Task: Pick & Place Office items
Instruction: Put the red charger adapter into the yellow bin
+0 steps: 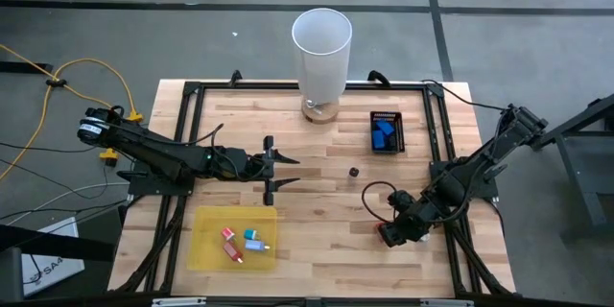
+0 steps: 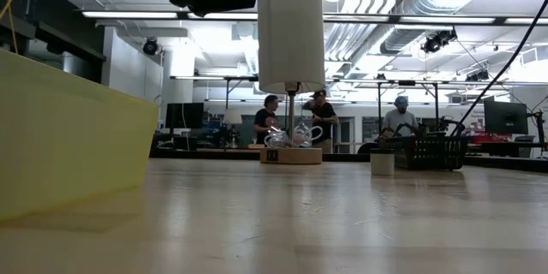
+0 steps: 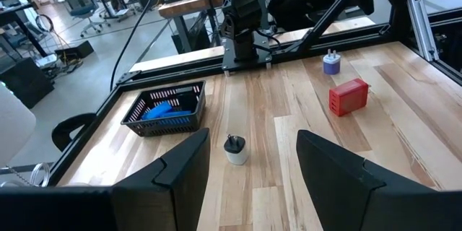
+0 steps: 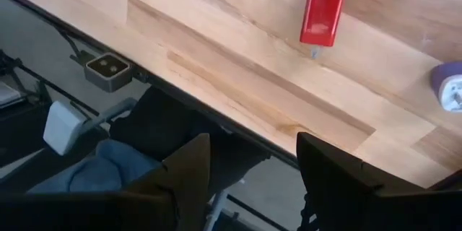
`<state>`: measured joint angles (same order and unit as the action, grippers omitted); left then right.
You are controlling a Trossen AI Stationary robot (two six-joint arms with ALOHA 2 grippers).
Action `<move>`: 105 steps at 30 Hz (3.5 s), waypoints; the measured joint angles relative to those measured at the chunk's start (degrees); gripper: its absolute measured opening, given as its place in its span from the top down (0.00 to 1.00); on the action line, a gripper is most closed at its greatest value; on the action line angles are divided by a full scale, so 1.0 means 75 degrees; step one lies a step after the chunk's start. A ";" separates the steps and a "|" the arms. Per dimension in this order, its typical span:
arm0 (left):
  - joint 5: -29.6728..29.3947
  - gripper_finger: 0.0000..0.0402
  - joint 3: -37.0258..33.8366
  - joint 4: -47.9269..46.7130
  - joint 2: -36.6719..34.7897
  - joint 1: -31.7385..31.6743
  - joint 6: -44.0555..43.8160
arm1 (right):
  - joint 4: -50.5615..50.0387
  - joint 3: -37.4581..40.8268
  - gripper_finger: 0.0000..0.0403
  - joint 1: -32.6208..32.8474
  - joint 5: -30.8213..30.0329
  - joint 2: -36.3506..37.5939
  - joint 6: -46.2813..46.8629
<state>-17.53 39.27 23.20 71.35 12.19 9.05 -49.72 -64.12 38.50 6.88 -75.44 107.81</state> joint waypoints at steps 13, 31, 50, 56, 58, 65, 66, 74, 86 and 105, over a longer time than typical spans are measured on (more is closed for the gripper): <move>-0.0031 0.50 0.0000 0.0000 0.0000 0.0000 -0.0001 | -0.1249 0.0000 0.52 0.0000 -0.0564 0.0000 0.0017; 0.0013 0.50 0.0000 0.0003 0.0000 0.0000 0.0000 | -0.2497 0.0000 0.52 -0.0035 -0.0442 -0.0265 0.0196; 0.0007 0.50 0.0000 0.0001 0.0000 0.0000 0.0000 | -0.1580 0.0000 0.52 -0.0245 -0.0157 -0.1058 -0.0033; 0.0004 0.50 0.0000 0.0003 0.0000 -0.0003 0.0001 | -0.0897 -0.0003 0.52 -0.0303 -0.0393 -0.1472 -0.0311; 0.0003 0.50 0.0000 0.0000 0.0000 -0.0001 0.0000 | -0.0853 -0.0003 0.52 -0.0303 -0.0459 -0.1611 -0.0352; 0.0001 0.50 0.0000 0.0001 0.0000 -0.0001 0.0002 | -0.0704 -0.0003 0.52 -0.0303 -0.0475 -0.2012 -0.0406; 0.0001 0.50 0.0000 0.0000 0.0000 0.0000 0.0002 | -0.0659 -0.0003 0.52 -0.0303 -0.0495 -0.2014 -0.0408; -0.0033 0.50 0.0000 0.0002 0.0000 -0.0001 0.0002 | -0.0472 -0.0006 0.52 -0.0303 -0.0709 -0.2011 -0.0411; -0.0025 0.50 0.0000 0.0000 0.0000 0.0000 0.0002 | -0.0489 -0.0009 0.52 -0.0338 -0.0723 -0.2202 -0.0528; 0.0016 0.50 -0.0002 0.0003 0.0000 -0.0003 0.0002 | -0.0388 -0.0009 0.52 -0.0297 -0.1114 -0.2554 -0.0670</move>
<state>-17.41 39.25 23.22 71.35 12.16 9.06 -52.63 -64.18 36.27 -1.48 -94.59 102.78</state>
